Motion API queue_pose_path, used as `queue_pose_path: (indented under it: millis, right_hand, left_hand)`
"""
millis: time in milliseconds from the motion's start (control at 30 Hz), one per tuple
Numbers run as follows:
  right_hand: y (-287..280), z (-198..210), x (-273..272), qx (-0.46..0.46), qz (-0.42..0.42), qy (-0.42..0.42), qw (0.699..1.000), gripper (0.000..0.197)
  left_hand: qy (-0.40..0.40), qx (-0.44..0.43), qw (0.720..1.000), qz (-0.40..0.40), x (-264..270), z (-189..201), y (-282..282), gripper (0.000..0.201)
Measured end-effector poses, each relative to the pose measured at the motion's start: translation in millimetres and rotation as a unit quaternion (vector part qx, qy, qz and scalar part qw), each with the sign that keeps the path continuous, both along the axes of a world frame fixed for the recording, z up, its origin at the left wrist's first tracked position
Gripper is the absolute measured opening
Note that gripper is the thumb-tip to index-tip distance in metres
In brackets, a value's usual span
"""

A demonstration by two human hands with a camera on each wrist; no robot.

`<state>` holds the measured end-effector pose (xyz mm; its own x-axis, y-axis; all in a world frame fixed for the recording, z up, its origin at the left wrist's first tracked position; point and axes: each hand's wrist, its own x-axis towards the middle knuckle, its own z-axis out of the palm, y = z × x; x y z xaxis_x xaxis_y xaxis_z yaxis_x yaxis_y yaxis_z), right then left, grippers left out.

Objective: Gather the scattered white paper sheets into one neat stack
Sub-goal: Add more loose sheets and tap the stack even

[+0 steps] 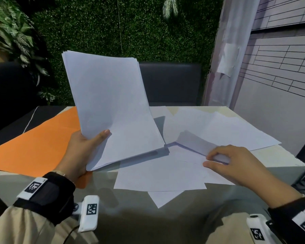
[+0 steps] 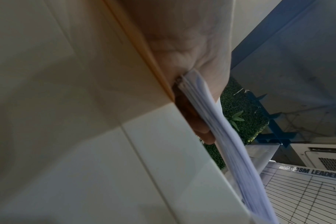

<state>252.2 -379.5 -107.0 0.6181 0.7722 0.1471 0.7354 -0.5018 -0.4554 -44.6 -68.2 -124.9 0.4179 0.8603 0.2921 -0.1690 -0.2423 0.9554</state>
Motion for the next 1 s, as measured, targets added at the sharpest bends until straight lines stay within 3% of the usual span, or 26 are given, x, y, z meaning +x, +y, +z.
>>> queue_pose_path:
  millis: [133,300,567,800,1000]
  right_hand:
    - [7,-1,3,-0.054,0.017,-0.006,0.998,0.068]
    - [14,0,4,-0.104,0.023,0.009,0.994,0.084]
    - [21,0,14,-0.053,0.036,-0.011,0.998,0.051]
    - [25,-6,20,-0.014,0.018,-0.01,1.0,0.036]
    - [21,-4,18,-0.017,0.046,-0.097,0.994,0.026]
  left_hand:
    - [-0.006,-0.004,1.0,-0.001,2,-1,2,0.029]
    - [-0.004,0.001,1.0,0.002,2,0,1,0.027]
    - [-0.003,-0.009,1.0,0.012,2,-1,2,0.03]
    - [-0.008,-0.015,1.0,0.013,2,0,1,0.032]
    - [-0.005,-0.019,1.0,0.007,1,1,0,0.027]
